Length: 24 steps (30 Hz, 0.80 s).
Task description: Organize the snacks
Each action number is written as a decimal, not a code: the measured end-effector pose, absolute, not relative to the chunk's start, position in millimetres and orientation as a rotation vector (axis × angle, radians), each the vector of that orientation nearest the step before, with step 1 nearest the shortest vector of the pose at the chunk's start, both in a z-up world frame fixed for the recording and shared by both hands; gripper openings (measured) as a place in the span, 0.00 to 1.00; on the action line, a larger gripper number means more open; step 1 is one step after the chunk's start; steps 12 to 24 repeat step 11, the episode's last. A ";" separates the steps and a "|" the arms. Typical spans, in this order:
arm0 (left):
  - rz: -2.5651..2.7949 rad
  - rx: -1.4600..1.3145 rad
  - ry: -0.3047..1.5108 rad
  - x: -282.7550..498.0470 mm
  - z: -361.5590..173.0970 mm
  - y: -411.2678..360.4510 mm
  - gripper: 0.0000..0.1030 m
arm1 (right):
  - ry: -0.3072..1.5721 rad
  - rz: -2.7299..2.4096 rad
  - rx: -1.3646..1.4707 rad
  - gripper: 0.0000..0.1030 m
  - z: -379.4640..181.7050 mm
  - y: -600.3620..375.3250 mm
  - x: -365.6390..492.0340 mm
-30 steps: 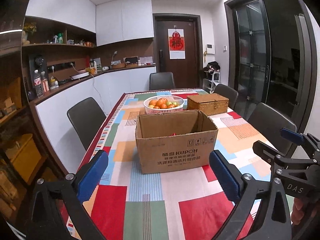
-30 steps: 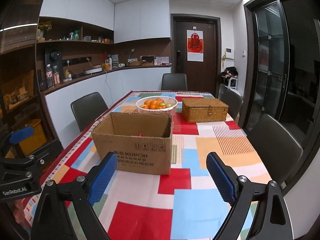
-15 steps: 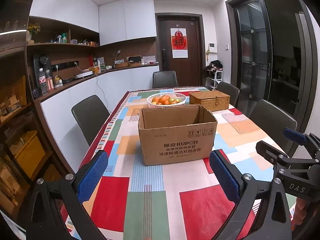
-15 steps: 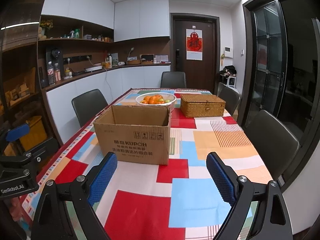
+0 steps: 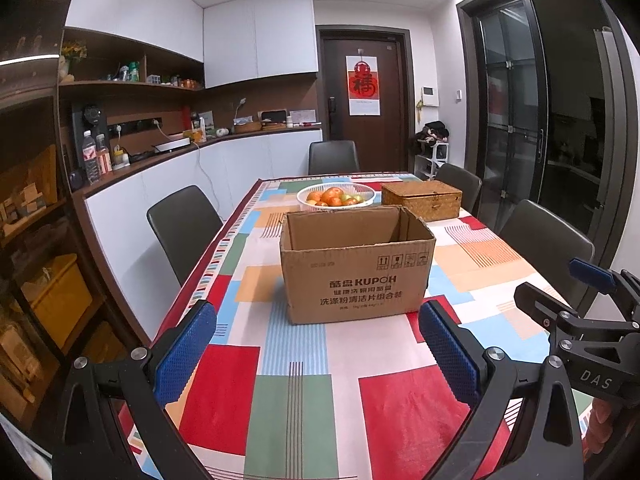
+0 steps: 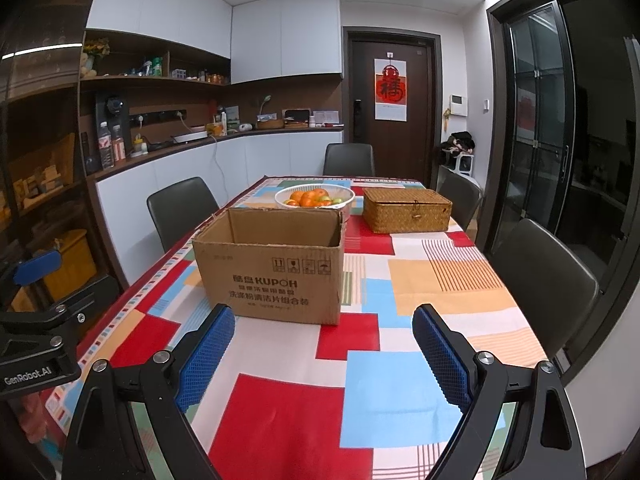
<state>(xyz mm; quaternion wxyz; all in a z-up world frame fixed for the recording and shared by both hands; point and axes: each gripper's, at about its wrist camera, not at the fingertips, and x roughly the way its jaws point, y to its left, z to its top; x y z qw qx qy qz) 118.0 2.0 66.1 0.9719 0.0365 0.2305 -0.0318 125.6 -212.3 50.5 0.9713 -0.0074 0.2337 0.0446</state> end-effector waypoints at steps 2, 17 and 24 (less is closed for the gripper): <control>-0.065 0.073 0.466 118.2 66.5 2.3 1.00 | 0.472 0.090 -0.014 0.89 50.5 -212.3 125.7; -0.054 0.070 0.461 113.7 64.7 0.4 1.00 | 0.482 0.094 -0.006 0.89 46.6 -212.1 119.6; -0.054 0.070 0.461 113.7 64.7 0.4 1.00 | 0.482 0.094 -0.006 0.89 46.6 -212.1 119.6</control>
